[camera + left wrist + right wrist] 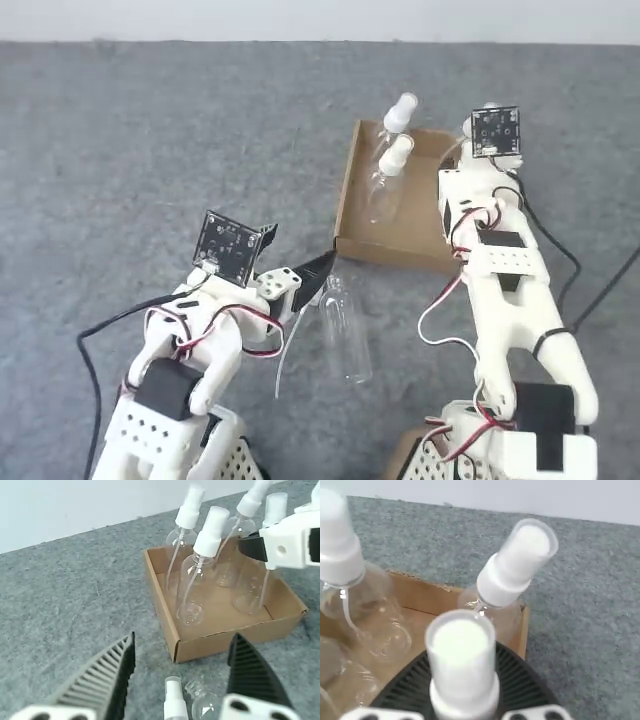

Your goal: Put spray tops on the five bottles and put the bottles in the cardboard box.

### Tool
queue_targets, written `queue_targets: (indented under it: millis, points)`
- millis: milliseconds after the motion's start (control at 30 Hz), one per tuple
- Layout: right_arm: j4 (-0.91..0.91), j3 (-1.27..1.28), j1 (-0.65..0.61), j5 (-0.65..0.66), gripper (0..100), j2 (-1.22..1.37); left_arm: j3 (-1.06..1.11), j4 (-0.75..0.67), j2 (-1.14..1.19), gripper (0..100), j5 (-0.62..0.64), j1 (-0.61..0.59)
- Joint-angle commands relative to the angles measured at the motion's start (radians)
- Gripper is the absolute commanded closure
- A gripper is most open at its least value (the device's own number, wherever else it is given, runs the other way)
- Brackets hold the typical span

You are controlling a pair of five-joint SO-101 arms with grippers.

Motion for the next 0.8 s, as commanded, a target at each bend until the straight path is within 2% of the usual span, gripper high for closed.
queue_targets:
  millis: [0,267,500,767]
  points:
    - [-0.004,-0.002,-0.015,0.018,98.7,-0.004,-0.002,-0.008,-0.018,72,-0.009,-0.006]
    - [-0.004,-0.002,-0.015,0.023,98.1,-0.008,-0.002,-0.008,-0.018,72,-0.009,-0.006]
    - [-0.002,0.0,-0.015,0.023,84.2,-0.01,-0.002,-0.011,-0.018,72,-0.009,-0.006]
    - [-0.002,-0.003,-0.016,0.021,82.8,-0.013,-0.002,-0.012,-0.018,72,-0.009,-0.006]
